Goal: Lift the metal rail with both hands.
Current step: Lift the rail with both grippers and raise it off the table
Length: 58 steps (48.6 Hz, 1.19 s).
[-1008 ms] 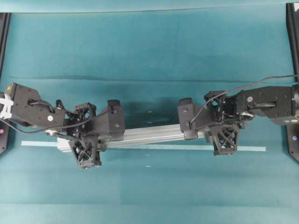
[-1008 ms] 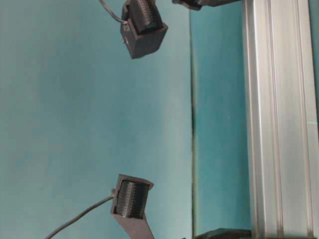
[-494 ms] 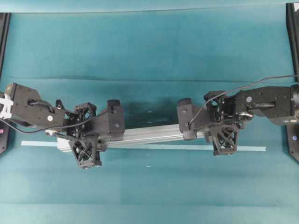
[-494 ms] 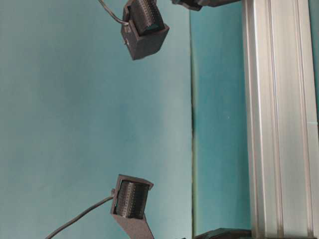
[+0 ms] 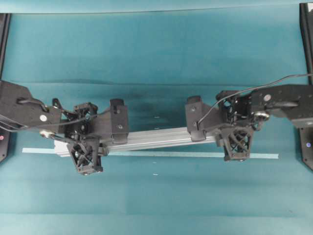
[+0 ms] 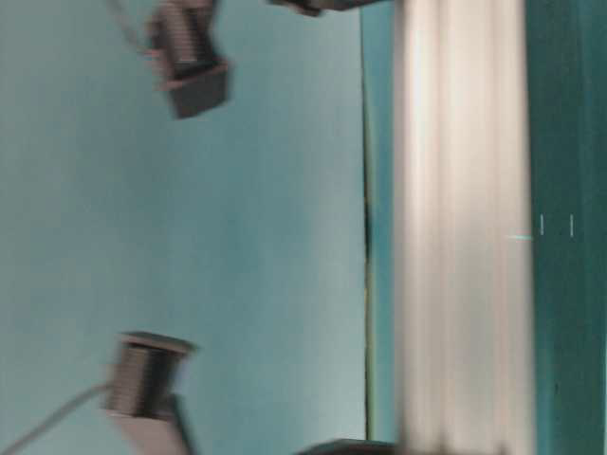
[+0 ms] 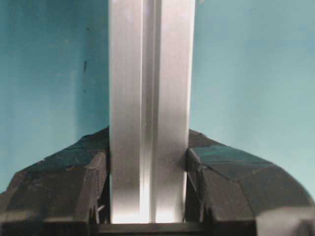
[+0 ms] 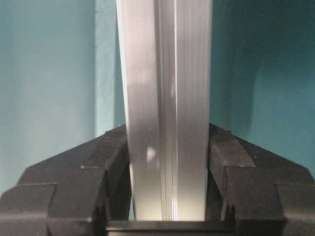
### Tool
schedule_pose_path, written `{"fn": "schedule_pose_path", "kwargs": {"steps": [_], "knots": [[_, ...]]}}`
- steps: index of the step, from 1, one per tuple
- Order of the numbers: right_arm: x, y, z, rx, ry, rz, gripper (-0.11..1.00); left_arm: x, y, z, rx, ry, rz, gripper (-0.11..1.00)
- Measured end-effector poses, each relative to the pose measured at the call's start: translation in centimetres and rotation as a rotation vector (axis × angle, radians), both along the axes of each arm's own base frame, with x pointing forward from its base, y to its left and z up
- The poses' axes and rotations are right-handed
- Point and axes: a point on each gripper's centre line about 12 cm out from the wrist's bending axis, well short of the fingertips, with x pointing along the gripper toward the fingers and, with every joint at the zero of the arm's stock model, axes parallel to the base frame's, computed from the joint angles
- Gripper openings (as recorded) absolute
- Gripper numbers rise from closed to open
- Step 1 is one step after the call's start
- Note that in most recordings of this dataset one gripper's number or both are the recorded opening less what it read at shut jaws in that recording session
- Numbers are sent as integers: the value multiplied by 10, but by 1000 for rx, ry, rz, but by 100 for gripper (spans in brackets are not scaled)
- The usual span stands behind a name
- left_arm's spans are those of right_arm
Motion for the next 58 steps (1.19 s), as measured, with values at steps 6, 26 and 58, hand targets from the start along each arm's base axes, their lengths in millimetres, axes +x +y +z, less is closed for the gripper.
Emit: {"fn": "schedule_pose_path", "kwargs": {"steps": [6,26,58], "knots": [[1,-1,26,7,10,4,38,3,0,26,-3,-1,6,29],[9,-8,109,21,79,3,38,9,2,100,-7,17,28,29],[21,-15,185,6,-35,2,38,7,2,175,-9,86,51,29]]}}
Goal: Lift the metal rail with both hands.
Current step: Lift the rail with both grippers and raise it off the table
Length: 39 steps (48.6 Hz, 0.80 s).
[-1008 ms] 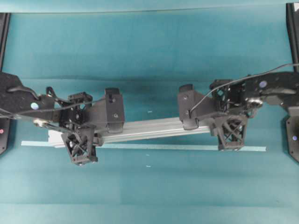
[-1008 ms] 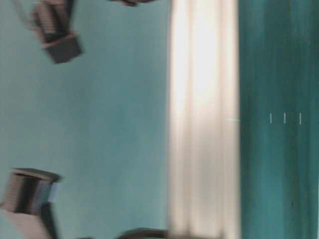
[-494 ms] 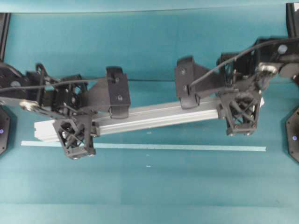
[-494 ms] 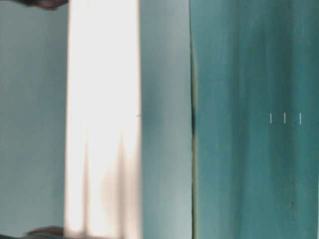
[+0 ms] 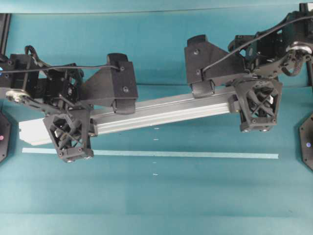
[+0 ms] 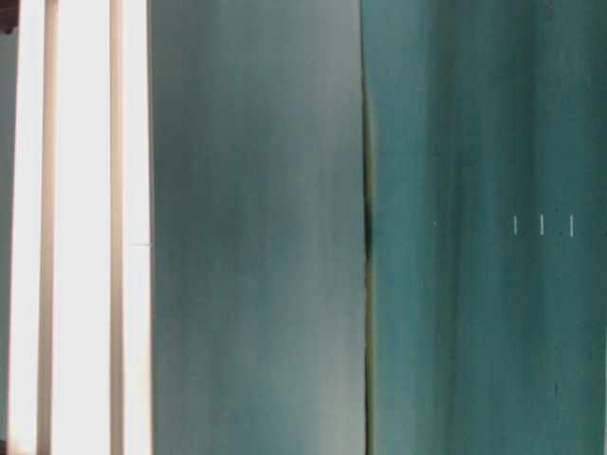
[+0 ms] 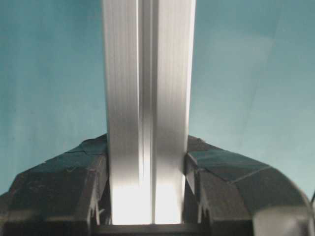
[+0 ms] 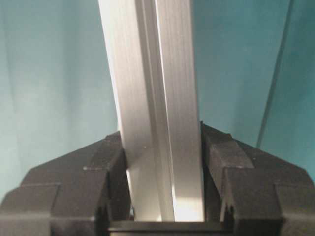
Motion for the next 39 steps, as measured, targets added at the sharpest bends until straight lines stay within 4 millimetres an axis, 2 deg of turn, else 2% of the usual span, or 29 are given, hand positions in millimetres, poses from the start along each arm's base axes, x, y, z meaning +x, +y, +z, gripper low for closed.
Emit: {"fn": "schedule_pose_path", "kwargs": {"steps": [7,12,31,39], "knots": [[-2,1,17,-4,-29,4,38,1,-1,16,-1,-20,-1,29],[-2,0,20,-5,-35,3,38,1,-1,23,0,-6,0,29],[-2,0,21,-5,-40,1,38,2,4,22,11,19,-16,29],[-4,5,20,12,-35,-50,38,0,14,20,33,24,-47,29]]}}
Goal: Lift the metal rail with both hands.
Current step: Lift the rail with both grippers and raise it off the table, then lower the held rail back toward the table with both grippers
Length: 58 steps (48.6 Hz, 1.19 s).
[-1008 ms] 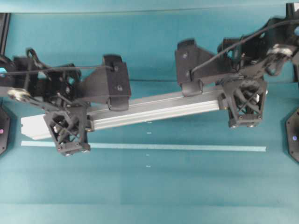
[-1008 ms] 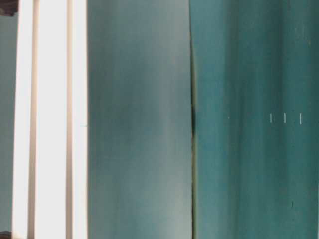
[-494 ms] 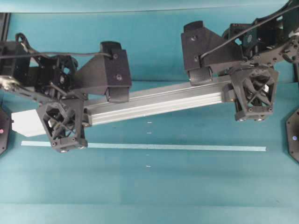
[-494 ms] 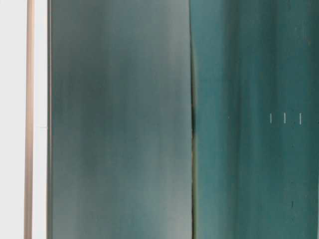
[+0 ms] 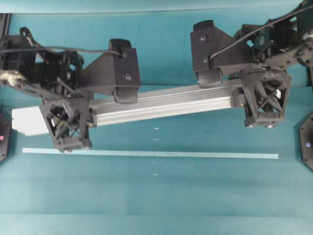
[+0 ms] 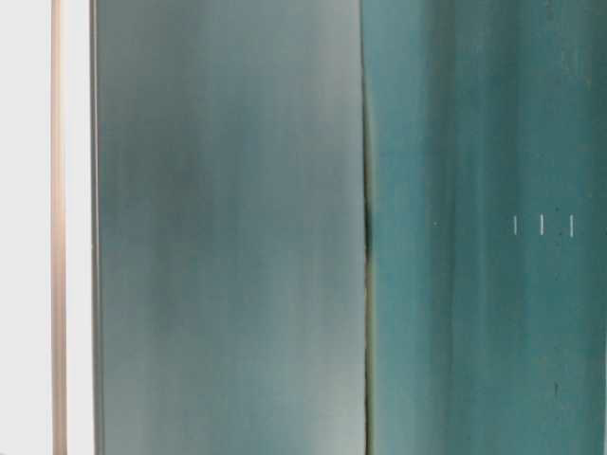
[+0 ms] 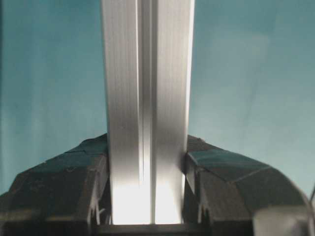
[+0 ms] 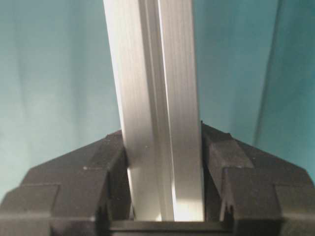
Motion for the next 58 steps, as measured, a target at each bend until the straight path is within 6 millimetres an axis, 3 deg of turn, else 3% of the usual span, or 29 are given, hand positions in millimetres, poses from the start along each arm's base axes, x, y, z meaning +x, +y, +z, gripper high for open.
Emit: {"fn": "schedule_pose_path", "kwargs": {"steps": [11,25,33,43,58], "knots": [[-4,9,-8,33,41,-85,38,-3,18,-7,30,17,-38,29],[-6,12,-13,39,58,-99,38,-3,20,-7,37,14,-54,29],[-8,12,-26,40,80,-103,38,-1,20,-11,38,4,-54,29],[-13,12,-45,39,68,-110,38,2,20,-31,39,-6,-55,29],[-21,14,-96,35,72,-119,38,8,21,-77,46,-73,-59,29]]}}
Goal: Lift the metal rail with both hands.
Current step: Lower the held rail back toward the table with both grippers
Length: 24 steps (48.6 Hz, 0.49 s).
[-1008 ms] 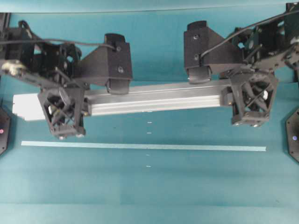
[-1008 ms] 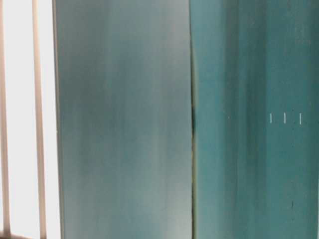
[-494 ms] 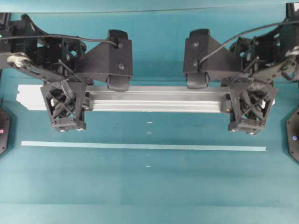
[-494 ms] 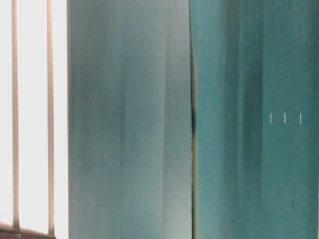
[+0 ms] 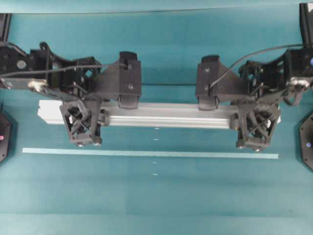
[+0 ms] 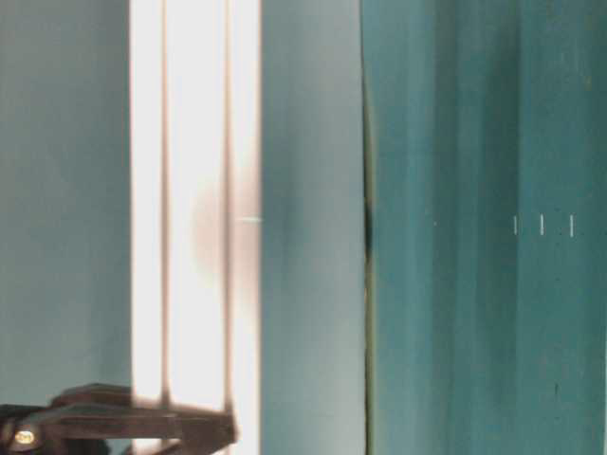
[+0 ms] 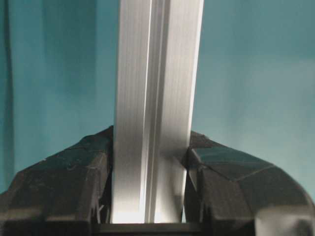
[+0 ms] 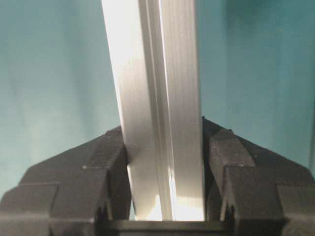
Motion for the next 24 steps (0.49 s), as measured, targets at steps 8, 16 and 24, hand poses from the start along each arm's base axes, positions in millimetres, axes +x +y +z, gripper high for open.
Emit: {"fn": "schedule_pose_path", "kwargs": {"steps": [8,16,24], "knots": [[-1,3,-28,-3,-15,2,38,0,-1,-22,0,8,-4,29],[-3,9,-55,-6,-12,13,38,0,-6,-52,-3,-5,-19,29],[-4,12,-77,-9,-19,15,38,-2,-10,-81,-2,-8,-29,29]]}}
